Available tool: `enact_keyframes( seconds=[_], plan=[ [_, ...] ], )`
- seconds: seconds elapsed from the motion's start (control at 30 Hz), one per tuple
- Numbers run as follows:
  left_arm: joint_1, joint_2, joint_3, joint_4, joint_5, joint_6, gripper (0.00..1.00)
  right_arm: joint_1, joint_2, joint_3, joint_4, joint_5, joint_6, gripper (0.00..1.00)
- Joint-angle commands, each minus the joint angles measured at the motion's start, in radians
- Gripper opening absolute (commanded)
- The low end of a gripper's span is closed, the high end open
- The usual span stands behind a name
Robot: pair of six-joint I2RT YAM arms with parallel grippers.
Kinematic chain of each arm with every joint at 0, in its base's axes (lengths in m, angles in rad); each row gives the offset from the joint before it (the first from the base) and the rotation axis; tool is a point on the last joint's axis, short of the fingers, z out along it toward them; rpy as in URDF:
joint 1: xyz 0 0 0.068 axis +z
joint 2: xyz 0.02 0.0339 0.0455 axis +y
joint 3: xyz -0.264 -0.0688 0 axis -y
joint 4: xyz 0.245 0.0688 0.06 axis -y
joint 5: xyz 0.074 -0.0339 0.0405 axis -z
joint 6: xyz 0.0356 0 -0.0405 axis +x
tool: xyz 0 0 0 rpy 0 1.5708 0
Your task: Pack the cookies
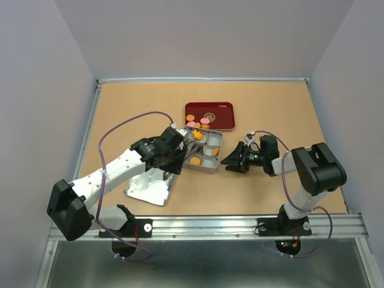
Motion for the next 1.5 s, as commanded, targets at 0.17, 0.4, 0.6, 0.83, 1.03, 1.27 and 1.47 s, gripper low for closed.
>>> enact_keyframes(
  seconds=[0.17, 0.4, 0.6, 0.83, 1.03, 1.27, 1.47],
  plan=[
    [-0.003, -0.015, 0.059, -0.006, -0.017, -0.006, 0.54, -0.006, 0.040, -0.029, -0.114, 0.115, -0.057, 0.70],
    [-0.003, -0.035, 0.135, -0.011, 0.003, -0.003, 0.54, -0.006, 0.041, -0.029, -0.116, 0.115, -0.055, 0.70],
    [-0.003, -0.045, 0.196, -0.015, 0.007, -0.001, 0.54, -0.006, 0.040, -0.029, -0.114, 0.113, -0.054, 0.70],
    [-0.002, -0.025, 0.196, -0.051, -0.134, -0.016, 0.54, -0.006, 0.034, -0.032, -0.114, 0.115, -0.055, 0.70],
    [0.060, -0.033, 0.190, 0.023, -0.123, 0.006, 0.54, -0.006, -0.049, -0.055, -0.120, 0.144, -0.057, 0.69],
    [0.147, -0.015, 0.204, 0.115, -0.048, 0.051, 0.54, -0.006, -0.397, -0.045, -0.353, 0.327, -0.133, 0.71],
    [0.247, -0.021, 0.199, 0.158, -0.025, 0.108, 0.54, -0.006, -0.603, 0.070, -0.617, 0.464, -0.229, 0.75]
  ],
)
